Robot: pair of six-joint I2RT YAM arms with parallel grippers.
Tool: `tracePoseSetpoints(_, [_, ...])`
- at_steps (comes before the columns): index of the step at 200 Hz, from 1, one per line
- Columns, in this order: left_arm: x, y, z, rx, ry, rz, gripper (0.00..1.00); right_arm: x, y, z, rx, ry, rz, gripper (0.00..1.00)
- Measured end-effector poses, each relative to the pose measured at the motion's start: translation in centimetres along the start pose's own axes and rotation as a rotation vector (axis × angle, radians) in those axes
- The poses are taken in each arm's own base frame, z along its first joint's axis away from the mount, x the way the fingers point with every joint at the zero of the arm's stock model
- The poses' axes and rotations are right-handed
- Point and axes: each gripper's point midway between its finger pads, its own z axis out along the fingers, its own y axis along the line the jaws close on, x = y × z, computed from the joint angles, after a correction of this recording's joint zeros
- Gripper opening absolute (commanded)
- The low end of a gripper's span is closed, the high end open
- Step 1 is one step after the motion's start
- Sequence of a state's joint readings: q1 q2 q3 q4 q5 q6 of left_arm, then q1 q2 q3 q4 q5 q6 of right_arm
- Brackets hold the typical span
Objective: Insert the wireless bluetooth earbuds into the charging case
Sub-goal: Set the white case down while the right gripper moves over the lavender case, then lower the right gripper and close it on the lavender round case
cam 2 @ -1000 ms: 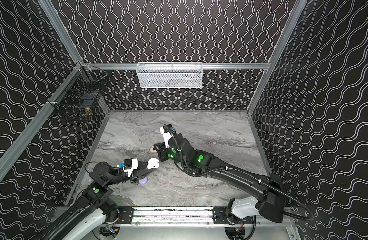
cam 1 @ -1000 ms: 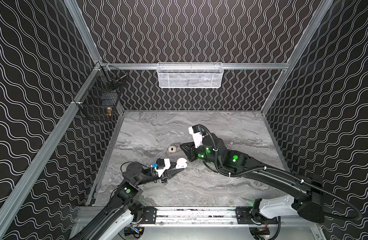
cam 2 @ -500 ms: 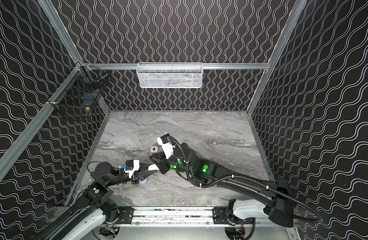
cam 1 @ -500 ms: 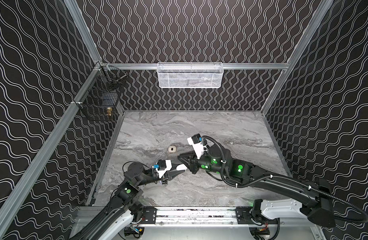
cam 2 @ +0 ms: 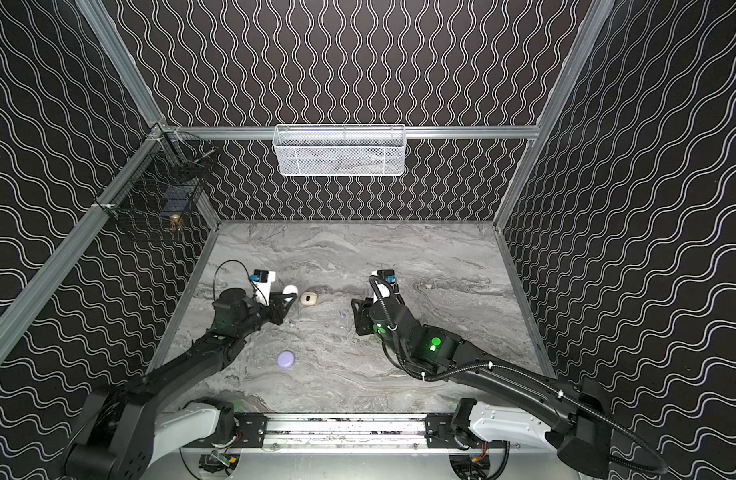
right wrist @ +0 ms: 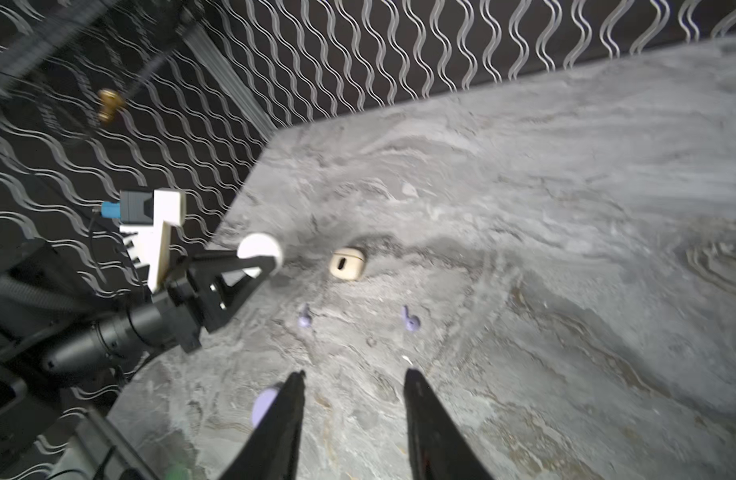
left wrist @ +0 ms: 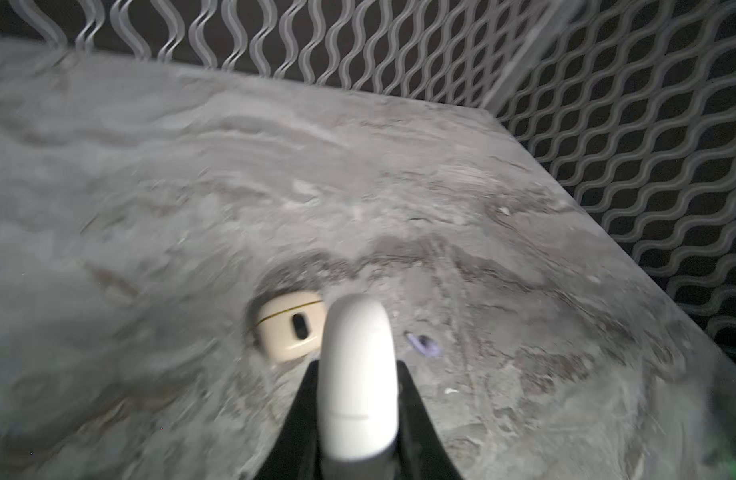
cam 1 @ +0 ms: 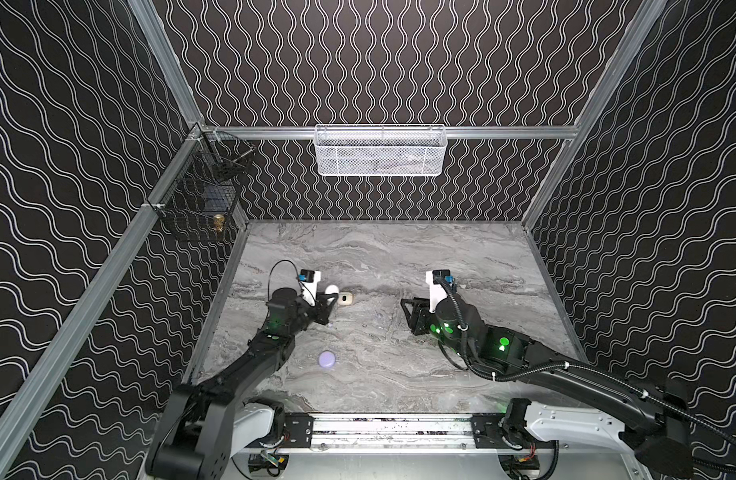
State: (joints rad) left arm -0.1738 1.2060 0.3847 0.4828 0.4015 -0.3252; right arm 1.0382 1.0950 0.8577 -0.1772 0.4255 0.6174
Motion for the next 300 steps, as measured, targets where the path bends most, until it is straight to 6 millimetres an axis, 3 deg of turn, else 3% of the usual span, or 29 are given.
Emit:
tracePoseSetpoints(34, [0.7,4.6,1.5,-0.096,0.043,-0.153,0.0,3.0,-0.8,2.8,0.057,0.101,-0.041,0.54])
tracePoseSetpoints(74, [2.5,7.0,4.4,-0.097,0.127,-0.274,0.0,6.1,-0.6,5.2,0.07,0.215,-0.101,0.63])
tracePoseSetpoints(102, [4.0,8.0,5.8,-0.083,0.171,-0.343,0.0,8.2,0.6,6.0,0.054,0.276,-0.139,0.71])
tracePoseSetpoints(135, [3.7,7.8,6.0,-0.061,0.16,-0.359,0.35,10.6,3.1,6.3,0.002,0.332,-0.222,0.8])
tracePoseSetpoints(151, [3.5,7.7,5.8,-0.058,0.154,-0.36,0.44,11.4,4.7,6.7,-0.022,0.348,-0.254,0.86])
tracePoseSetpoints(176, [2.7,7.6,5.0,-0.063,0.126,-0.351,0.52,12.9,8.2,7.6,-0.05,0.368,-0.293,0.99])
tracePoseSetpoints(205, [1.0,8.8,2.8,-0.109,0.057,-0.347,0.66,15.7,10.1,9.5,-0.012,0.417,-0.291,0.99])
tracePoseSetpoints(222, [0.1,10.0,0.6,-0.171,0.007,-0.355,0.65,17.3,10.7,10.4,0.017,0.45,-0.294,1.0])
tracePoseSetpoints(256, [-1.8,9.7,-3.5,-0.272,-0.091,-0.279,0.67,20.6,11.4,12.0,0.078,0.511,-0.313,1.0])
tracePoseSetpoints(300, [-0.6,9.6,-7.0,-0.379,-0.129,-0.26,0.68,22.5,10.7,13.4,0.159,0.54,-0.313,0.99])
